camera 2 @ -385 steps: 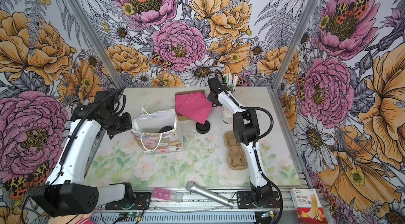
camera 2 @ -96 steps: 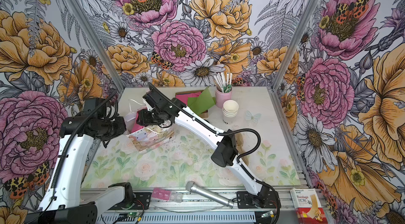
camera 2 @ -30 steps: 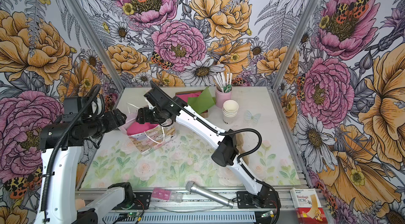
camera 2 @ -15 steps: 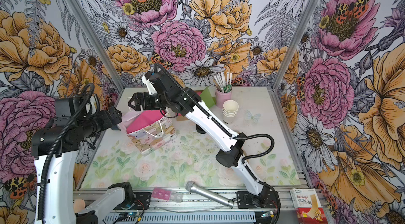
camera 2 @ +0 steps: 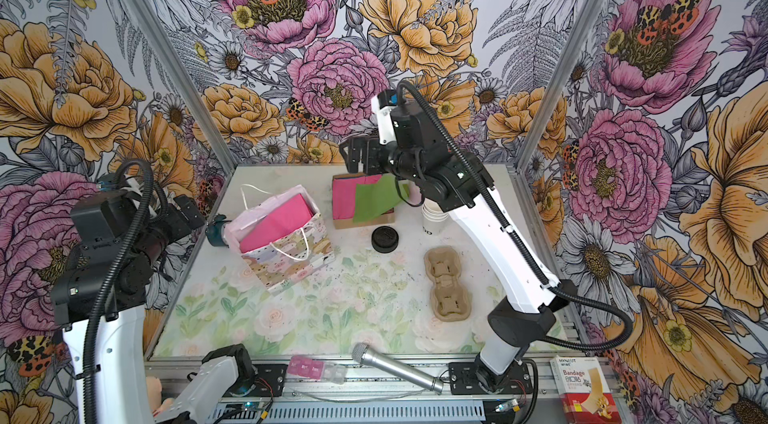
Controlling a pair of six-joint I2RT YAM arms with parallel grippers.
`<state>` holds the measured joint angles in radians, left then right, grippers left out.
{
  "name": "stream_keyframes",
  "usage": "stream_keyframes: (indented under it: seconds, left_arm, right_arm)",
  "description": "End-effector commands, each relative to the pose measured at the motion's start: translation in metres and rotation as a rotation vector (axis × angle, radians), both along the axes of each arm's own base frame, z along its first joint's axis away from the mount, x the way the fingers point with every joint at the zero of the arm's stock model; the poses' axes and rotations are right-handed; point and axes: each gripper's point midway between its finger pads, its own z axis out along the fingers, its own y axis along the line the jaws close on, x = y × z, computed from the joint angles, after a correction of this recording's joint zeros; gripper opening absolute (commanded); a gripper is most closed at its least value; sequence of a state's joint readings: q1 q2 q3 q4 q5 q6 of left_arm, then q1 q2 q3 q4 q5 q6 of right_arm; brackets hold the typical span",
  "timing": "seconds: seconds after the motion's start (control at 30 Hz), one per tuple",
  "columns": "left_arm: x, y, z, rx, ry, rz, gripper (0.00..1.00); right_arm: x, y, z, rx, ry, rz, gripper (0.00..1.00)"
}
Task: Pack a coffee takeout order
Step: Reset both arms
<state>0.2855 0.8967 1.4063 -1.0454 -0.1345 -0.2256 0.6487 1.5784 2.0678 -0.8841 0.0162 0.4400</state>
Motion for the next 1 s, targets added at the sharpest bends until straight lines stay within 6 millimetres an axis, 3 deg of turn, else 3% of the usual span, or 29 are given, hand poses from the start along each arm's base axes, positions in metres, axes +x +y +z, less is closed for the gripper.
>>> stream_keyframes:
  seconds: [0.0, 0.13, 0.23, 0.37, 0.43, 0.53, 0.63, 0.77, 0.97]
  left_arm:
    - [0.012, 0.025, -0.016, -0.009, -0.052, 0.088, 0.99]
    - [0.015, 0.045, -0.06, -0.069, -0.086, 0.19, 0.99]
    - [0.02, 0.052, -0.083, -0.06, -0.126, 0.22, 0.99]
    - [0.029, 0.053, -0.111, -0.009, -0.166, 0.245, 0.99]
    - [0.035, 0.043, -0.121, 0.048, -0.198, 0.228, 0.99]
    - [0.039, 0.021, -0.128, 0.176, -0.259, 0.196, 0.99]
    - [0.044, 0.001, -0.145, 0.234, -0.296, 0.141, 0.99]
    - [0.049, -0.012, -0.174, 0.238, -0.344, 0.099, 0.99]
    - [0.046, -0.021, -0.189, 0.268, -0.375, 0.038, 0.99]
  right_arm:
    - [0.011, -0.069, -0.029, -0.044, -0.052, -0.21, 0.99]
    - [-0.004, -0.169, -0.09, -0.038, -0.073, -0.49, 1.0]
    - [-0.015, -0.212, -0.132, -0.122, -0.048, -0.597, 0.99]
    - [-0.014, -0.236, -0.19, -0.26, 0.012, -0.612, 0.99]
    - [-0.012, -0.247, -0.221, -0.286, 0.036, -0.626, 0.99]
    - [-0.011, -0.262, -0.252, -0.296, 0.034, -0.65, 0.99]
    - [-0.013, -0.28, -0.272, -0.348, 0.023, -0.694, 1.0]
    - [-0.016, -0.301, -0.293, -0.353, -0.009, -0.76, 0.99]
    - [-0.006, -0.298, -0.299, -0.326, -0.063, -0.726, 0.99]
